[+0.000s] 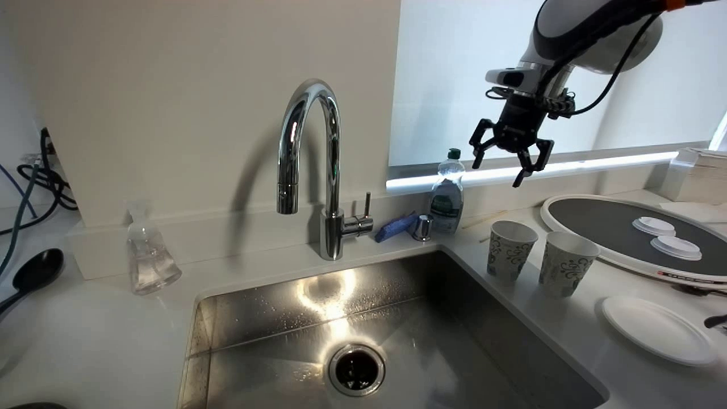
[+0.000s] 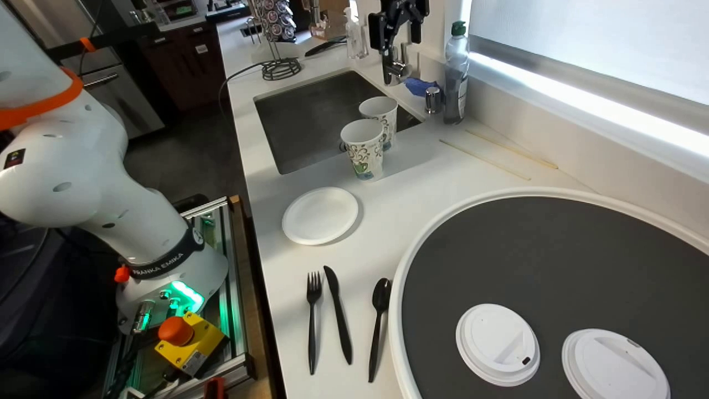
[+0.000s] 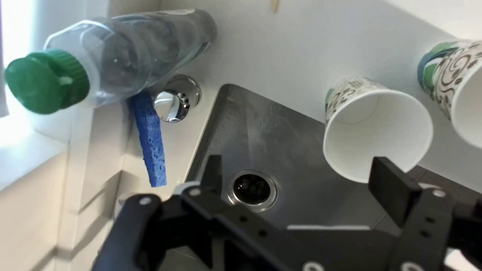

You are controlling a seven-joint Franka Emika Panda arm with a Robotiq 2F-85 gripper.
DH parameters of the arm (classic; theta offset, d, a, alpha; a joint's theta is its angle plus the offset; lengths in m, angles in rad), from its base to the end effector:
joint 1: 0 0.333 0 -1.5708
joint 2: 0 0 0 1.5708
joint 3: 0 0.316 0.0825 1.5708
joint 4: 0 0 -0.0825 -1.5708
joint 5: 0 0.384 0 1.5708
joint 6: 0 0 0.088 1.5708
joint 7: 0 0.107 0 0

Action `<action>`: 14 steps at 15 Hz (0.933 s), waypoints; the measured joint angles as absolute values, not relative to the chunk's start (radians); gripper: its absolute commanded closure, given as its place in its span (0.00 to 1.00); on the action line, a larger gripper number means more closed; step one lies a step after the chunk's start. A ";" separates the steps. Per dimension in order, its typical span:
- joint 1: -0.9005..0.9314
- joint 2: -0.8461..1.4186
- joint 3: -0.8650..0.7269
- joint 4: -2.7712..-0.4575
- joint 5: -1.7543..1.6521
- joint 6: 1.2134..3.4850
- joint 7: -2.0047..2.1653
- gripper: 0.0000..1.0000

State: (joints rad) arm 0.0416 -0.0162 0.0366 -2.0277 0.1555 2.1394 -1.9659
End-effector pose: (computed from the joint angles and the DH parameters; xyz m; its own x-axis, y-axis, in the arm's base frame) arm 0.5588 0.0505 0.4667 -0.3925 0.9161 0.0819 0.9117 0.3758 0.1660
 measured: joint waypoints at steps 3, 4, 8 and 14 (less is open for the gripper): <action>0.039 -0.062 0.025 -2.052 0.191 2.139 -2.101 0.00; 0.038 -0.076 0.018 -2.061 0.204 2.139 -2.123 0.00; 0.036 -0.103 0.009 -2.079 0.219 2.139 -2.144 0.00; 0.036 -0.103 0.009 -2.076 0.164 2.139 -2.073 0.00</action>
